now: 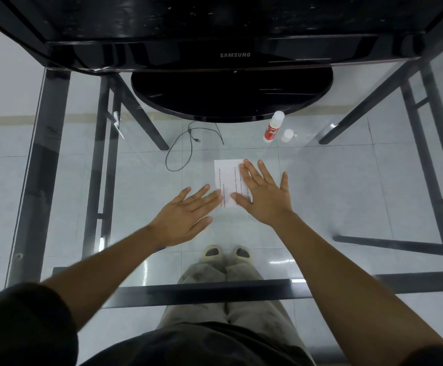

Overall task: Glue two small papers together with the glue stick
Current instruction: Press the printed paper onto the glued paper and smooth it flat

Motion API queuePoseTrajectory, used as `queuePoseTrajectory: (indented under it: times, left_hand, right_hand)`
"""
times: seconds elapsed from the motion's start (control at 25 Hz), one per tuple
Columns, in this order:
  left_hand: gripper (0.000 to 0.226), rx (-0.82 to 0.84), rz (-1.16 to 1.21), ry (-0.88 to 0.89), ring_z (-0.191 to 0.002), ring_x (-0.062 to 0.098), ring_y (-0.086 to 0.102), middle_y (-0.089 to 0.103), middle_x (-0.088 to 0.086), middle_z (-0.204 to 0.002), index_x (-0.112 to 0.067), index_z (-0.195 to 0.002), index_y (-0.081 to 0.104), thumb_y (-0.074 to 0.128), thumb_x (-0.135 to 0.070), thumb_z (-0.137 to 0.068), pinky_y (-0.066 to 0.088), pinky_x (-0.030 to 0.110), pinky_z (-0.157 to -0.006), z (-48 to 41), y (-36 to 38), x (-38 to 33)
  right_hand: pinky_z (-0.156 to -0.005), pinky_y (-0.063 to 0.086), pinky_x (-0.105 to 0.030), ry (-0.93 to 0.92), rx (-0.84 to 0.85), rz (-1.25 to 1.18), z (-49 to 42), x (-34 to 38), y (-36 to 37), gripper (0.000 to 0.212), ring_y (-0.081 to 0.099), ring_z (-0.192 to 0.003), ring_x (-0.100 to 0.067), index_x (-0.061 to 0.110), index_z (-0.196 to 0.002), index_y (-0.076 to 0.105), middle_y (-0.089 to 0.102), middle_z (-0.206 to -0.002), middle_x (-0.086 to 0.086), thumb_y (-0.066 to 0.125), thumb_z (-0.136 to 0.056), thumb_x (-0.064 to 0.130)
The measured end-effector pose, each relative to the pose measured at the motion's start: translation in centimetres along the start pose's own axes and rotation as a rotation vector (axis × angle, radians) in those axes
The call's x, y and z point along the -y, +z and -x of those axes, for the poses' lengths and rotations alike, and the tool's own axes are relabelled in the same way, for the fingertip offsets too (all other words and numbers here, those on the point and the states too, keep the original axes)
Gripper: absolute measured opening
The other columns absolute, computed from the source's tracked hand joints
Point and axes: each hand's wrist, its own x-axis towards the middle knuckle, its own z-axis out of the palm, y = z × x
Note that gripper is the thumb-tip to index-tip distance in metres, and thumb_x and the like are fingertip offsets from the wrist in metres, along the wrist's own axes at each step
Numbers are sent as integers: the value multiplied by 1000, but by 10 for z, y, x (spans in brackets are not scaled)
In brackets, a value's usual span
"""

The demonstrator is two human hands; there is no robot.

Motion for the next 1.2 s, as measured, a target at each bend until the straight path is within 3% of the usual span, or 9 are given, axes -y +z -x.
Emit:
queuePoseTrajectory:
  times: [0.12,0.24,0.32,0.56,0.76,0.96,1.2]
  left_hand:
    - [50,-86,215,-399,-139,11,-12,-1,-8,-152,-24,-143,-5,13,-40,-99,11,45,-117,-26,11,-27]
    - [54,-108,130,-556,-141,16,-13,1,-3,-157,-21,-146,-3,11,-39,-98,-2,43,-113,-58,11,-34]
    - [57,-55,44,-594,-143,20,-12,-2,-1,-158,-21,-146,-7,3,-43,-95,-6,45,-111,-69,11,-33]
    - [57,-13,34,-646,-142,18,-18,-10,-5,-157,-23,-143,-18,5,-46,-97,-13,48,-108,-63,18,-32]
    - [54,-9,16,-615,-140,17,-21,-12,-6,-157,-26,-138,-28,2,-44,-96,-12,49,-108,-59,19,-27]
    - [54,-36,-6,-626,-139,13,-24,-12,-7,-157,-25,-140,-25,-1,-43,-95,-11,47,-109,-59,20,-30]
    - [53,-32,-19,-622,-130,10,-37,-13,-6,-157,-26,-136,-32,-2,-43,-95,-11,47,-109,-58,20,-29]
  right_hand:
    - [-109,1,-63,3,-20,18,1,2,3,75,-8,-144,-18,29,-148,-4,-5,-158,10,20,-88,67]
    - [-109,2,-63,6,-39,48,1,1,5,75,-6,-145,-19,28,-148,-3,-2,-158,8,18,-87,68]
    - [-109,4,-63,4,-56,56,0,1,6,75,-4,-145,-20,28,-148,-1,0,-158,8,17,-87,68]
    - [-110,1,-62,11,-42,75,1,2,7,74,-8,-144,-19,26,-148,-5,-5,-158,7,13,-88,66]
    - [-111,-2,-60,17,-50,90,4,6,5,59,-10,-144,-20,23,-148,-8,-8,-158,4,8,-96,48]
    - [-106,-21,-51,-44,-54,192,28,14,10,59,-19,-141,-18,20,-140,-25,-18,-155,2,-9,-90,49]
    - [-103,-29,-48,-34,-17,189,43,36,25,61,-30,-133,-14,22,-144,-17,-14,-156,3,-4,-91,48]
